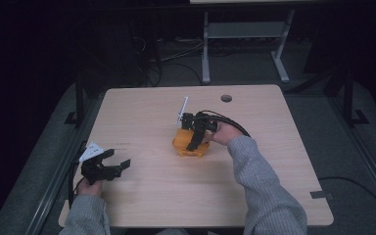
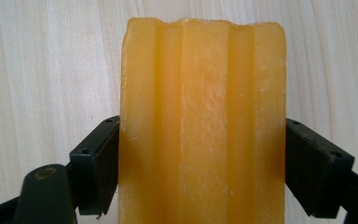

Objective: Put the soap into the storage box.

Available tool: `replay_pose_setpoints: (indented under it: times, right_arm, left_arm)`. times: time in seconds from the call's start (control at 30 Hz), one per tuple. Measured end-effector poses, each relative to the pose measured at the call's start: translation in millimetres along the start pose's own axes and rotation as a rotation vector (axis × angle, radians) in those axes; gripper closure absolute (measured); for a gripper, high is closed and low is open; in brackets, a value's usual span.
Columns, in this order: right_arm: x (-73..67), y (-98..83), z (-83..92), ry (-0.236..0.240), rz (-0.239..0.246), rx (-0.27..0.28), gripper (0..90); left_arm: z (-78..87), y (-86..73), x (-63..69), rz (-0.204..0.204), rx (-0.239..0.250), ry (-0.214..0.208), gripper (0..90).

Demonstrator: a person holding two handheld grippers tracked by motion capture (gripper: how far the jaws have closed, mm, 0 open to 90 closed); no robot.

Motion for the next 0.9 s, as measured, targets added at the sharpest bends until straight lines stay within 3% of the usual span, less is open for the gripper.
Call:
replay_pose_setpoints:
  times: [0.4,0.9]
  right_arm:
    - [-0.1,-0.9,0.1,0.003,-0.027,0.015,18.0]
    - [-2.5,-3.9,14.1,-0.029,-0.062,0.054,15.6]
  left_arm:
    - [0.0,0.1,0.2,0.001,0.002,0.000,13.8]
    - [-0.3,0.0,0.6,0.006,0.005,-0.001,13.8]
Point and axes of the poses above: each handheld gripper's, and its own axes: z roughly backward along the jaws, y roughly out of its top, x roughly to its right, the point moved 3 cm from there along -z, roughly forward along the jaws, and after that the axes turned 10 degrees about z, right-handed, at the moved point
